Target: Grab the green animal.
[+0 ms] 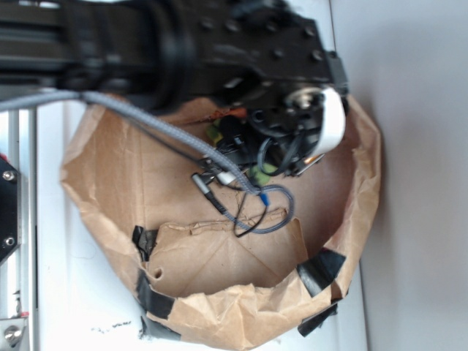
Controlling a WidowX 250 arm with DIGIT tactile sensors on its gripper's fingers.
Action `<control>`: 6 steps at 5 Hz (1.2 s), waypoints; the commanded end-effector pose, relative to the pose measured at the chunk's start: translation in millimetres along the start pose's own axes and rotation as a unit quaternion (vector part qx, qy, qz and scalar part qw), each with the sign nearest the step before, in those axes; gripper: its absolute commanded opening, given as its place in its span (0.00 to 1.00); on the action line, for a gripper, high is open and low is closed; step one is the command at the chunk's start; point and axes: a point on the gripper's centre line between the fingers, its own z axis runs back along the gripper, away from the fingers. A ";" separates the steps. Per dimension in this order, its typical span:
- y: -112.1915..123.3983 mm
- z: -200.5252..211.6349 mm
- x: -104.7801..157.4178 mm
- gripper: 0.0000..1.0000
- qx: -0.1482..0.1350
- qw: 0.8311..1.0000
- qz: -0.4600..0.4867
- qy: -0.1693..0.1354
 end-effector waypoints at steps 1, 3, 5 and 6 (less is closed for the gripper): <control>-2.5 -25.8 22.8 1.00 0.022 0.998 -0.031 0.043; -8.0 -29.3 23.2 0.00 0.031 0.998 -0.033 0.044; -9.4 -13.5 18.6 1.00 0.016 0.999 -0.031 0.019; -45.3 20.1 -3.0 1.00 0.000 0.999 -0.042 -0.001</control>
